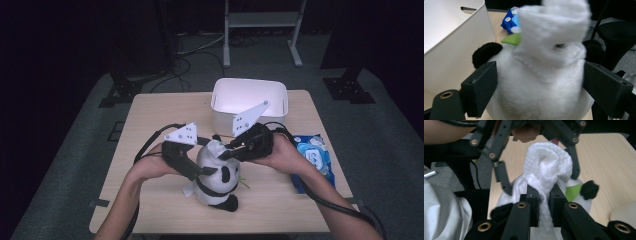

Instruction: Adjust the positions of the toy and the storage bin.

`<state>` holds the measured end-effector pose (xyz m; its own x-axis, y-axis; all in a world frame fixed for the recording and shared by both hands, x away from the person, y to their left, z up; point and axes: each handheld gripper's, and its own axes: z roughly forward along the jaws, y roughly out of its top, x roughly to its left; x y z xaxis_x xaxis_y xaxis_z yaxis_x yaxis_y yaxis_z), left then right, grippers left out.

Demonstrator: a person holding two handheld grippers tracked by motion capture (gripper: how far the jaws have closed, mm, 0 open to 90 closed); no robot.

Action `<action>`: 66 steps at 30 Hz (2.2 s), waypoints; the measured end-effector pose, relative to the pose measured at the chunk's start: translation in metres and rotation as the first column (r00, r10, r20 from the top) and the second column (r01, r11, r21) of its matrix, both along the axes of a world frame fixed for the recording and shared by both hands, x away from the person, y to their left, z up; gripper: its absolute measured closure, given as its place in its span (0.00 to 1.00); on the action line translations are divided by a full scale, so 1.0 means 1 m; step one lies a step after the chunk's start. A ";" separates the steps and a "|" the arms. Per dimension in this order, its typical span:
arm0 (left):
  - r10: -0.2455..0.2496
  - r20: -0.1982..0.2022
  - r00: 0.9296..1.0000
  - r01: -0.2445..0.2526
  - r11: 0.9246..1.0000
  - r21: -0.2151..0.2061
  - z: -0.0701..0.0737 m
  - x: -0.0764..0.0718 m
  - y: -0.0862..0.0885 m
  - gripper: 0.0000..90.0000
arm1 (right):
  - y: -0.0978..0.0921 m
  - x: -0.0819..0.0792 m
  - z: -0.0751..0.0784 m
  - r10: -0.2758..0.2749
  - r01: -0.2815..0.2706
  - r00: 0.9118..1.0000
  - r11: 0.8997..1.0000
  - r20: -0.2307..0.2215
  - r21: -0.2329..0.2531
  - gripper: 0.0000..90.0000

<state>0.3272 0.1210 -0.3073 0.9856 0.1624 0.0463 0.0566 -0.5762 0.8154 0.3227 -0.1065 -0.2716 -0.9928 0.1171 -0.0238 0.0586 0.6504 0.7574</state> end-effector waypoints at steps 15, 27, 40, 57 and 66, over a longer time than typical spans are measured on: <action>0.017 -0.025 1.000 -0.015 0.996 0.083 -0.016 0.004 0.002 0.14 | -0.033 0.008 -0.008 -0.069 0.070 0.997 0.997 -0.022 0.032 0.90; -0.007 0.022 1.000 0.006 1.000 0.014 0.006 -0.003 -0.010 0.08 | -0.016 0.002 -0.006 -0.036 0.036 0.999 0.999 -0.007 0.016 0.90; 0.007 0.000 1.000 -0.007 0.999 0.044 0.005 0.001 -0.007 0.14 | -0.024 0.001 -0.007 -0.065 0.065 0.998 0.998 0.009 0.021 0.90; 0.034 0.009 0.999 -0.034 0.997 0.069 0.009 -0.008 0.026 0.12 | -0.032 0.019 -0.051 -0.117 0.116 0.989 0.993 -0.086 -0.018 0.90; 0.091 -0.058 0.994 -0.083 0.988 0.129 -0.022 -0.005 0.046 0.14 | -0.036 0.025 -0.066 -0.143 0.138 0.983 0.989 -0.116 -0.049 0.90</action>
